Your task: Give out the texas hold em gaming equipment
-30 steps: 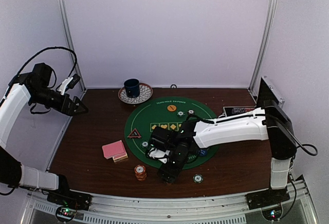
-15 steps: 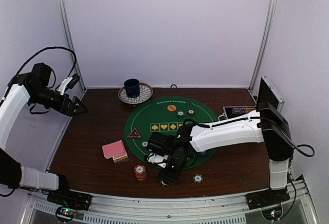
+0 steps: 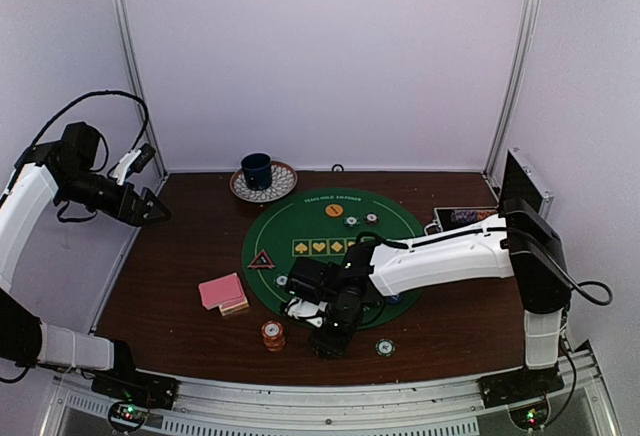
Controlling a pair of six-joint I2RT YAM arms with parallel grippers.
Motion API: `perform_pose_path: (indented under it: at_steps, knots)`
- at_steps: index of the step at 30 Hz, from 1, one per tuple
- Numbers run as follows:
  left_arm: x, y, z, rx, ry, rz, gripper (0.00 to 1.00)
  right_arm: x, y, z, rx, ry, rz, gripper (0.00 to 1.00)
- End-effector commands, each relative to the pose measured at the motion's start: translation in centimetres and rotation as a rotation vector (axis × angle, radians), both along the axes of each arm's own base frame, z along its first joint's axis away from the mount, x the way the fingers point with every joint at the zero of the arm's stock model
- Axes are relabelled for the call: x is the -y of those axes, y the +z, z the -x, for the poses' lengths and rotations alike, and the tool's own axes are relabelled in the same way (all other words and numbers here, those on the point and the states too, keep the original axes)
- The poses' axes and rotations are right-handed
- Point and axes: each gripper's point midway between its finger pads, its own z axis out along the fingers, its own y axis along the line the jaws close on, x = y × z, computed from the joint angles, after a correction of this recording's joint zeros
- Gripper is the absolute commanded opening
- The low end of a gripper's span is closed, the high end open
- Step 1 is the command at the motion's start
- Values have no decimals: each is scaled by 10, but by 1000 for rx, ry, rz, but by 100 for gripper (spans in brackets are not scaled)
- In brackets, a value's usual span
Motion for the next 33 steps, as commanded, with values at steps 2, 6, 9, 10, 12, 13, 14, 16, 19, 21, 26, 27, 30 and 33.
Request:
perform_pose_path:
  at_steps: [2, 6, 9, 10, 12, 13, 14, 16, 19, 21, 26, 27, 30, 33]
  knots:
    - [-2, 14, -1, 52, -5, -11, 97, -3, 13, -4, 31, 0, -23, 32]
    - [-1, 15, 0, 53, -6, -10, 98, -4, 19, -7, 36, -4, -31, 25]
    - [-2, 15, 0, 57, -4, -13, 98, -5, 23, -8, 35, -6, -40, 16]
    - [-2, 15, 0, 58, -4, -13, 98, -6, 25, -9, 37, -8, -45, 13]
    - [-2, 15, 0, 58, -3, -13, 98, -7, 31, -11, 40, -12, -58, 10]
    - [-2, 16, 0, 59, -4, -14, 98, -9, 36, -12, 43, -14, -67, 9]
    - [-2, 16, 0, 59, -4, -14, 98, -10, 40, -14, 47, -16, -76, 8]
    - [-2, 16, 0, 60, -4, -13, 98, -12, 50, -19, 56, -25, -96, 7]
    - [-2, 17, 0, 61, -4, -13, 98, -12, 62, -31, 68, -51, -120, 7]
    - [-2, 17, 0, 62, -4, -14, 98, -10, 64, -41, 74, -70, -127, 7]
    - [-2, 15, 1, 58, -4, -17, 98, -6, 59, -45, 55, -78, -116, 30]
    - [-2, 15, 1, 58, -5, -18, 98, -5, 56, -42, 45, -74, -113, 37]
    - [-2, 15, 1, 59, -7, -16, 98, -1, 44, -30, 12, -53, -94, 58]
    - [-1, 15, 1, 58, -9, -14, 98, 0, 37, -18, -4, -26, -89, 70]
